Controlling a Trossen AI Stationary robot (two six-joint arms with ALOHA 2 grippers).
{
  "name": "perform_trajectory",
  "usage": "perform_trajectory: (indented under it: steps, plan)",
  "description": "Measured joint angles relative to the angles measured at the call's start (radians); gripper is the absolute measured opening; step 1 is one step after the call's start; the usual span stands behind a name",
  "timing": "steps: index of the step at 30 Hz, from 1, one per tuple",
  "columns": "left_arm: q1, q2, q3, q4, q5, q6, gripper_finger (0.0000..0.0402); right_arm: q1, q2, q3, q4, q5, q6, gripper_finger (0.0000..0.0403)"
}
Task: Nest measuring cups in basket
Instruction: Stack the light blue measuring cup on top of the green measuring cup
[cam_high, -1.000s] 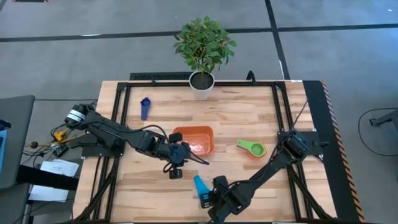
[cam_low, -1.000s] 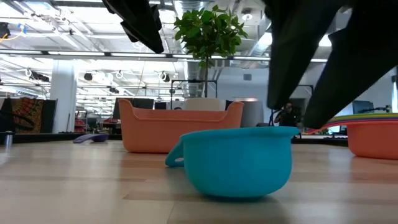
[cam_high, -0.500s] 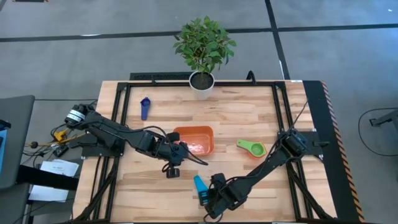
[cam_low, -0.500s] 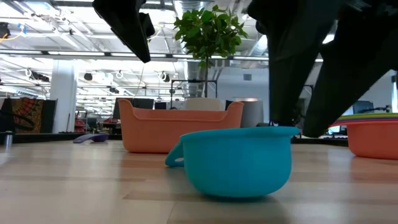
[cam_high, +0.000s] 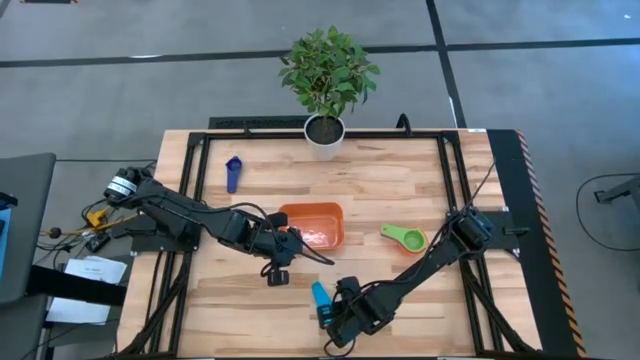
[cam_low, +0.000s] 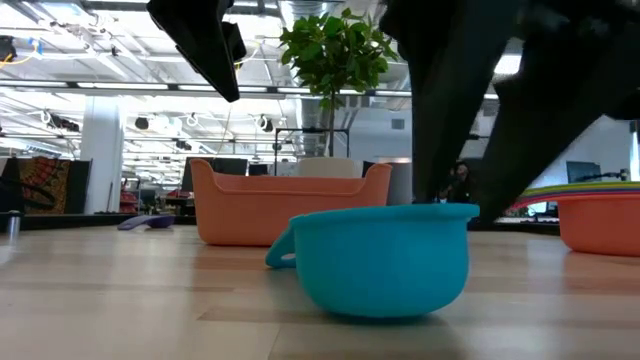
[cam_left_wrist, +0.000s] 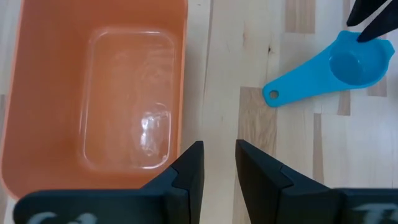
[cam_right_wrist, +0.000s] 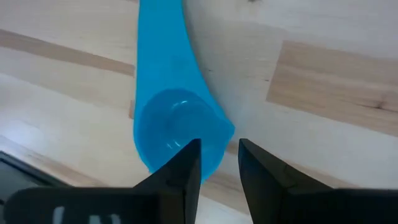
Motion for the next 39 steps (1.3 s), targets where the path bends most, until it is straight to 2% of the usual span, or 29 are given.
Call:
perform_trajectory:
  steps: [6,10,13,16,19,23,29,33,39]
  plan:
    - [-0.002,0.000,0.000,-0.008,0.008,-0.009,0.0079,0.000,0.050,0.003,0.046,-0.049,0.004,0.0134]
    - [-0.004,0.000,0.000,-0.016,0.024,-0.013,0.0079,0.005,0.067,0.001,0.049,-0.049,-0.007,0.0122]
    - [-0.008,0.000,0.000,-0.035,0.025,-0.025,0.0079,0.005,0.059,0.000,0.011,-0.058,-0.037,0.0091]
    - [-0.012,0.000,0.000,-0.044,0.025,-0.029,0.0079,0.005,0.050,0.011,-0.068,-0.069,-0.095,0.0042]
    - [-0.013,0.000,0.000,-0.058,0.024,-0.027,0.0079,-0.001,0.008,0.035,-0.181,-0.088,-0.216,0.0014]
    - [-0.012,0.000,0.000,-0.080,0.024,-0.027,0.0079,-0.016,-0.060,0.043,-0.371,-0.104,-0.416,0.0025]
    - [-0.012,0.000,-0.001,-0.120,0.014,-0.033,0.0079,-0.041,-0.165,0.032,-0.620,-0.084,-0.752,0.0009]
    - [-0.012,-0.001,-0.001,-0.150,0.001,-0.055,0.0079,-0.066,-0.269,-0.069,-0.663,-0.084,-0.853,0.0011]
    - [-0.011,-0.001,0.000,-0.166,-0.027,-0.095,0.0079,-0.100,-0.587,-0.404,-0.464,-0.083,-0.797,0.0007]
